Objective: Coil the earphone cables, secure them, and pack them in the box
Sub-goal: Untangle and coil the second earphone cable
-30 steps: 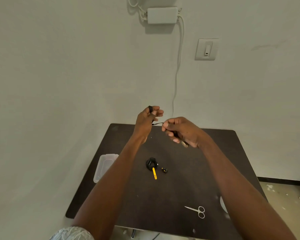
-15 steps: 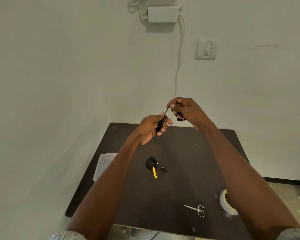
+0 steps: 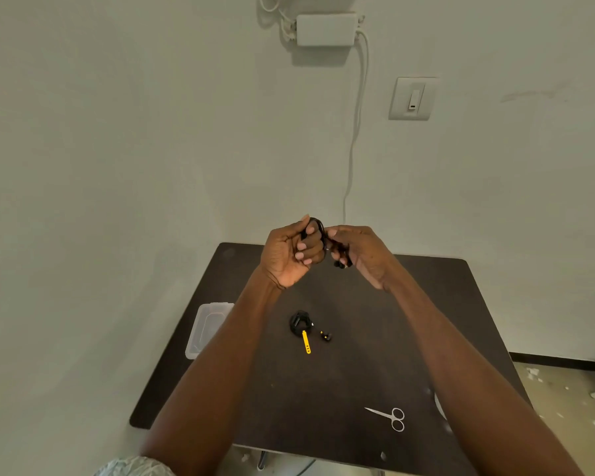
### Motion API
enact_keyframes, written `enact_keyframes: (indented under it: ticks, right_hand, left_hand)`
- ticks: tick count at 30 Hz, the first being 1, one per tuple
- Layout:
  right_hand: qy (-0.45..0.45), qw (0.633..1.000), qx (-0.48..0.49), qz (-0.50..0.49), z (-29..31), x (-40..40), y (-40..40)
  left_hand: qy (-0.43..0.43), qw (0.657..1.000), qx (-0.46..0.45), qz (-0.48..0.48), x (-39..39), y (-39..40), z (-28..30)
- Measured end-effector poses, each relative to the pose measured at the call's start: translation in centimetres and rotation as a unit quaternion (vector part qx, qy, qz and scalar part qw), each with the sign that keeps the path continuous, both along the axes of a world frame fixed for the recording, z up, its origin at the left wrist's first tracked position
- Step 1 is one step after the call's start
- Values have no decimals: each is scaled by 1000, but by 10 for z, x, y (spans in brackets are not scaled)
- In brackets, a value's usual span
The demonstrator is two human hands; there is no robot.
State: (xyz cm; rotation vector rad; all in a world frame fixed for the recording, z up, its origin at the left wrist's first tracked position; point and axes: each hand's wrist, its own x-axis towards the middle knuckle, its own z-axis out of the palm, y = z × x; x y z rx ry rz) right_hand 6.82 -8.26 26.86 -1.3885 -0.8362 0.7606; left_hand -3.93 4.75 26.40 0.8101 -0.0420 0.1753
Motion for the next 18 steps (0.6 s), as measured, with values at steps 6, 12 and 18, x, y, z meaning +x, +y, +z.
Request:
enact_keyframes:
  ticks: [6,12,18]
  right_hand:
    - [-69,997,-13,-29,3,-2,-2]
    - [-196,978,-37,-63,11,-5,-2]
    - [-294,946,-44,-128,3,-5,9]
  left_hand:
    - [10,1000,13,14,-2,-1,-1]
    - [63,972,157,163,-1,-8,8]
    - [86,929,231,275,4,-18,15]
